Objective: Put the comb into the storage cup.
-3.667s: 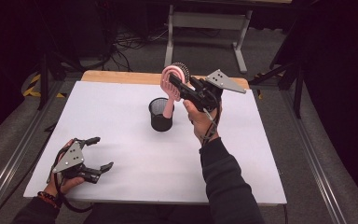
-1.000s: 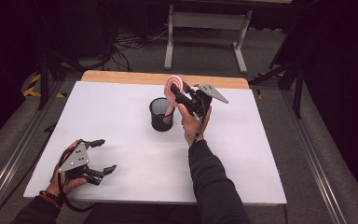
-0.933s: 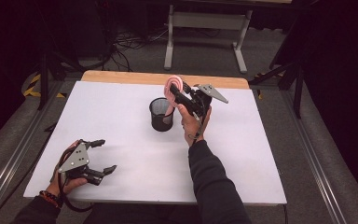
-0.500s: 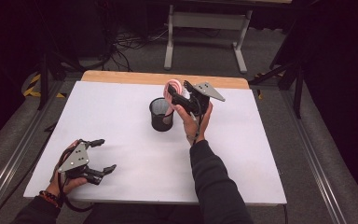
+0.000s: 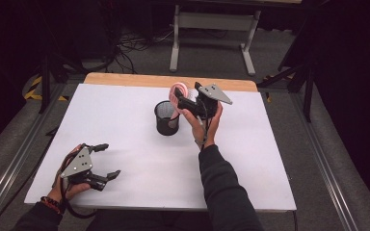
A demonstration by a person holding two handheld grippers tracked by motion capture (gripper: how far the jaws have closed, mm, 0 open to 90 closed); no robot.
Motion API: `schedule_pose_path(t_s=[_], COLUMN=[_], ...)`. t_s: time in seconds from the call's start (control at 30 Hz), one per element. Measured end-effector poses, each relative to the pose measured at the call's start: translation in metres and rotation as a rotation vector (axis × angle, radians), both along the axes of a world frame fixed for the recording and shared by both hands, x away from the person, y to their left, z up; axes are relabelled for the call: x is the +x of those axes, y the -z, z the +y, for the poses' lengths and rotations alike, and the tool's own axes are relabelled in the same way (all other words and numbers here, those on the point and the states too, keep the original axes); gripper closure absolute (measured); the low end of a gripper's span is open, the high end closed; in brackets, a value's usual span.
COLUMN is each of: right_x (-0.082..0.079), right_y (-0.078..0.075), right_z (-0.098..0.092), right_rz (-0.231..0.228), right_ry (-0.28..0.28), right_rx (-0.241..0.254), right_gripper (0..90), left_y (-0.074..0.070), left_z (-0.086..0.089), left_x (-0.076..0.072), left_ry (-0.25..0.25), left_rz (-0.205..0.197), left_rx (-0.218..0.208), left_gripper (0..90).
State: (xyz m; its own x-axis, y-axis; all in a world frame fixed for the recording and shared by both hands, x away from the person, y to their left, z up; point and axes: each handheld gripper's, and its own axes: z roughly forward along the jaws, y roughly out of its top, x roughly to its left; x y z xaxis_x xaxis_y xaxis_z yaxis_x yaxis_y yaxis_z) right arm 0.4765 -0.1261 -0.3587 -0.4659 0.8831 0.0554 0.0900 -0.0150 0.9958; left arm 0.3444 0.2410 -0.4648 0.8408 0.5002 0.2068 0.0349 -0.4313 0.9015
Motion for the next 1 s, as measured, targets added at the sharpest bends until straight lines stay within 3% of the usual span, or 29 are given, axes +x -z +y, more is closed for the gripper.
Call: schedule_pose_path(t_s=[0.6, 1.0], right_x=[-0.015, -0.027], right_y=[-0.003, 0.001], right_z=[0.008, 0.02], right_rz=[-0.042, -0.062], right_ry=[-0.021, -0.074], right_rx=[-0.106, -0.197], right_gripper=[20.3, 19.3], left_y=[0.0, 0.0], left_z=[-0.001, -0.001], left_x=[0.0, 0.0], left_ry=[0.003, 0.005], left_rz=[-0.001, 0.0], left_rx=[0.001, 0.006], left_gripper=[6.5, 6.5])
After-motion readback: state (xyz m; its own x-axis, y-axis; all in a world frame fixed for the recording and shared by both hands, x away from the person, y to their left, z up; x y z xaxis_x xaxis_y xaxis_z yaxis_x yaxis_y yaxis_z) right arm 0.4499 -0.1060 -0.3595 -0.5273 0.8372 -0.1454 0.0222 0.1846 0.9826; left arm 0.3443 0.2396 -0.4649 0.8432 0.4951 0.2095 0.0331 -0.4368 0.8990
